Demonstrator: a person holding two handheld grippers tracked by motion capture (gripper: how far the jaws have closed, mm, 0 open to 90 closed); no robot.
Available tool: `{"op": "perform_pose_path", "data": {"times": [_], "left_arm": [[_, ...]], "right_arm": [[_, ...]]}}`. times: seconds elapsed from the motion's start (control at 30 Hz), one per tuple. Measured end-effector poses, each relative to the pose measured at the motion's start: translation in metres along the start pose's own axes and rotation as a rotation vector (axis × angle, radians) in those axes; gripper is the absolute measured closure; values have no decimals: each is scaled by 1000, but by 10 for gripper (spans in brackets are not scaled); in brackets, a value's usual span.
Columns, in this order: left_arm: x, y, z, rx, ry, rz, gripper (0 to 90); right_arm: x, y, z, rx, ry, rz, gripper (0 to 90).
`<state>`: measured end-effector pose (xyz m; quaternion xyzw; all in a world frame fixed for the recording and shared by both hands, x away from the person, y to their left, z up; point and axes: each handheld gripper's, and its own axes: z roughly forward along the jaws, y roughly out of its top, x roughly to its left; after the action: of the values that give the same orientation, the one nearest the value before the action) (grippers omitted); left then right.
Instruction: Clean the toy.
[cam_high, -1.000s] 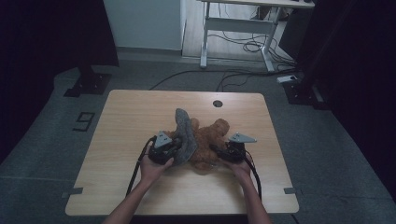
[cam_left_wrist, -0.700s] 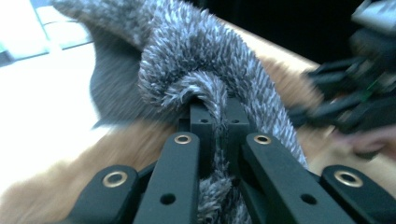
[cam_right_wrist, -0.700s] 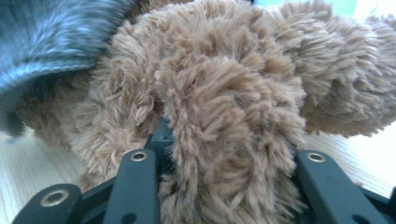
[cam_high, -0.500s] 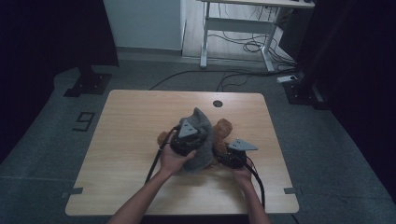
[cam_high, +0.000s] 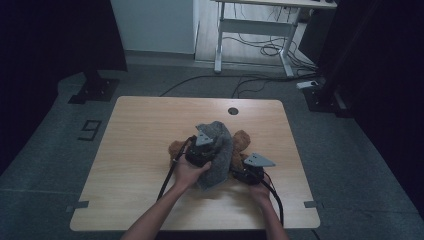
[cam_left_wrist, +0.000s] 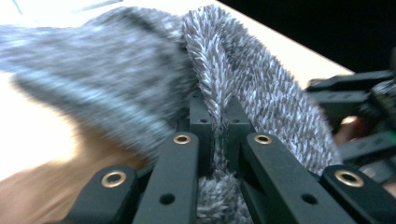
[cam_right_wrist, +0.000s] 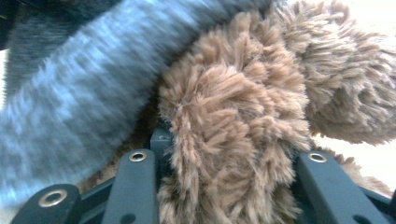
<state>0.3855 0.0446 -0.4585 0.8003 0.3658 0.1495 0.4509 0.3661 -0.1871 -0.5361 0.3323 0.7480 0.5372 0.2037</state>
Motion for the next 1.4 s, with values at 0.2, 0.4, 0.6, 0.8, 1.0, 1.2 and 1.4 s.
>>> {"op": "perform_pose_path", "data": {"times": [0.2,0.4,0.6,0.8,1.0,1.2,1.4], "left_arm": [[31,-15,-30,-13,57,-36,857],[64,-49,-60,-51,33,-153,859],[74,-66,-79,-68,79,-157,858],[90,-89,-79,-22,160,-175,861],[90,-96,-59,-4,127,-206,862],[98,-76,-40,-15,137,-227,864],[104,-64,-54,-84,125,-244,860]], "right_arm": [[-1,1,-1,0,12,-12,572],[1,1,-3,-7,22,-47,572],[2,1,-4,-6,18,-69,572],[1,0,-4,-4,17,-65,572],[1,2,-2,-7,9,-69,574],[-11,11,12,0,-55,-82,584],[-21,9,14,-13,-43,-84,584]]}}
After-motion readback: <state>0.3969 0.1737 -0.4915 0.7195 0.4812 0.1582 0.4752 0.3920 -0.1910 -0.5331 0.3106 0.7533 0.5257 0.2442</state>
